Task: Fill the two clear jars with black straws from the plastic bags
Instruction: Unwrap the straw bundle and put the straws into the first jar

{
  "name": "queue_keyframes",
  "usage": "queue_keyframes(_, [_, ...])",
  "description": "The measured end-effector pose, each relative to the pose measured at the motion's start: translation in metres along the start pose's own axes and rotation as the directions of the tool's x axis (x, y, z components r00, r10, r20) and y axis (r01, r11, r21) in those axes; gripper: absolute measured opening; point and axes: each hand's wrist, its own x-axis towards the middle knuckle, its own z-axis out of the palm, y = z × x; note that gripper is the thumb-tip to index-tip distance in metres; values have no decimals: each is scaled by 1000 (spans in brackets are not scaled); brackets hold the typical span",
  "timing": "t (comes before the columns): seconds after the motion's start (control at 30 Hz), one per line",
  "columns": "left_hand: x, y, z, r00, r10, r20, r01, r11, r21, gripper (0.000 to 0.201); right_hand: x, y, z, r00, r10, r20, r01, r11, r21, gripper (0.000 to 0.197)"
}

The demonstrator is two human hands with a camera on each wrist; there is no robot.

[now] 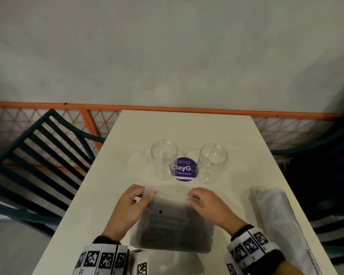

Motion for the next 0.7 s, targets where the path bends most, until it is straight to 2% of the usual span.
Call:
queue_keyframes(0.07, [2, -3, -8, 999, 34, -40, -32, 998, 61, 22, -1, 15, -6, 998, 44, -46, -44, 999, 11, 22])
queue_keyframes(0.13, [2, -6, -16, 994, 33, -103, -29, 999, 35, 24, -5, 30, -13, 992, 65, -108, -60, 997, 50, 18])
queue_keyframes(0.23, [4, -11, -25, 983, 7, -182, -6, 1000, 6, 14, -14, 47, -25, 958, 117, -262, -58, 973, 223, 5])
queue_keyframes(0.27, [5, -13, -27, 979, 3, -203, -3, 1000, 0, 12, -16, 50, -28, 942, 149, -301, -58, 955, 290, 15])
queue_keyframes(0.33, [7, -16, -29, 971, -4, -239, 3, 1000, -1, 11, -19, 51, -34, 928, 190, -320, -37, 903, 427, 24])
queue_keyframes(0.47, [13, -15, -31, 959, 6, -283, 36, 989, 142, 19, -21, 37, -38, 947, 138, -291, 51, 828, 558, 16])
queue_keyframes(0.53, [13, -7, -30, 945, 139, -296, -18, 925, 380, 40, -21, 30, -37, 944, 108, -313, 93, 821, 564, 19])
queue_keyframes(0.6, [11, 8, -22, 914, 338, -225, -148, 794, 590, 50, -22, 23, -38, 934, 85, -348, 142, 803, 579, 23])
queue_keyframes(0.7, [7, 41, 10, 890, 452, -61, -328, 728, 602, 42, -22, 15, -40, 893, 115, -435, 196, 771, 606, 24])
